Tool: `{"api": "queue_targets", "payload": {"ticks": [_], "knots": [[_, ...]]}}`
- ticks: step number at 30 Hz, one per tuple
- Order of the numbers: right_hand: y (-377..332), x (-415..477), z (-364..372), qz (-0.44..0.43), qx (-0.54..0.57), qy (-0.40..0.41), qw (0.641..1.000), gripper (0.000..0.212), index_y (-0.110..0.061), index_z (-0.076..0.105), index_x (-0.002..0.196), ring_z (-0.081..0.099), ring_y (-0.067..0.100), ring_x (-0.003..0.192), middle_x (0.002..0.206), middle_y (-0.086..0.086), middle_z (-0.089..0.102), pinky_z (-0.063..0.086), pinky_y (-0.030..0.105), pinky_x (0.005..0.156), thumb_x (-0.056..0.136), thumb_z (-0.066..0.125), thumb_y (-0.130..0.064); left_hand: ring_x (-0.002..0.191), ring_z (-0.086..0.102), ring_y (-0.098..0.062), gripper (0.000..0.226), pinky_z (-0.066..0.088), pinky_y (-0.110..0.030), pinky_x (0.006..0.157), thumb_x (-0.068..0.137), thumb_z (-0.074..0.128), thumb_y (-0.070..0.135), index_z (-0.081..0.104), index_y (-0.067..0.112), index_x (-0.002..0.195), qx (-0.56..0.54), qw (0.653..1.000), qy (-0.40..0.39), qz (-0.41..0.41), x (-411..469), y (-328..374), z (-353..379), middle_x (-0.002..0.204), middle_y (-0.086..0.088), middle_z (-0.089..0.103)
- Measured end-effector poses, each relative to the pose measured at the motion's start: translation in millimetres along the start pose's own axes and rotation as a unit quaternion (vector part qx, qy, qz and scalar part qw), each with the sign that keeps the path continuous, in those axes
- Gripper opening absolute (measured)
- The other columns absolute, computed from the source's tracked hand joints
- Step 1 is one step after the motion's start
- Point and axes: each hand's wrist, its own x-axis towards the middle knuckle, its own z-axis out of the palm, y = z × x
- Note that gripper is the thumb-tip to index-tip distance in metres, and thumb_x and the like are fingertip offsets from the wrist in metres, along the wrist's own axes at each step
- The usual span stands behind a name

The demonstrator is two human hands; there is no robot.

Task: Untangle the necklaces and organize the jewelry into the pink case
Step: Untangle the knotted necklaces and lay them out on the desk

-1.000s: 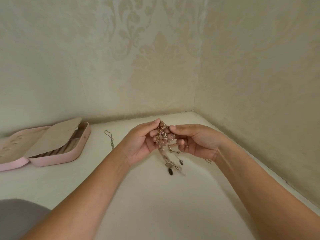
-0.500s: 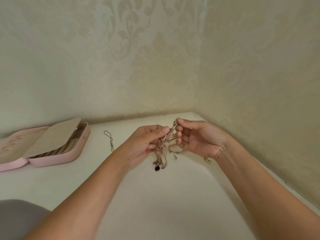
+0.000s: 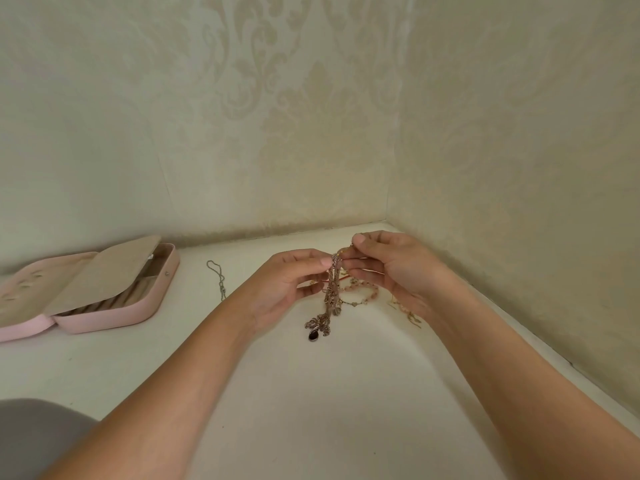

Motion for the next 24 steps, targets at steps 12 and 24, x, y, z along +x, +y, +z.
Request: {"api": "queue_targets", "payload": {"ticks": [12,24], "knots": [[-5,-3,-3,0.011,0.105,-0.016,0.994,0.012,-0.008,0.054,0.097,0.069,0.015,0.070,0.082,0.008,0.073,0.058,0.022,0.064,0.090,0.058,0.001,0.078,0.068,-0.018,0.022,0.054,-0.024,0.077,0.067,0.071,0.020,0.068,0.008,0.085,-0.045,0.998,0.053,-0.006,0,0,1,0.082,-0.007,0.071],[-9,-10,-1,-0.014,-0.135,-0.059,0.989,0.007,-0.009,0.071,0.092,0.058,0.007,0.056,0.073,0.000,0.066,0.046,0.015,0.050,0.088,0.065,-0.007,0.071,0.065,-0.015,0.016,0.054,-0.027,0.075,0.074,0.066,0.025,0.064,0.010,0.078,-0.062,0.998,0.026,0.009,3,-2,-2,0.077,-0.003,0.069]]}}
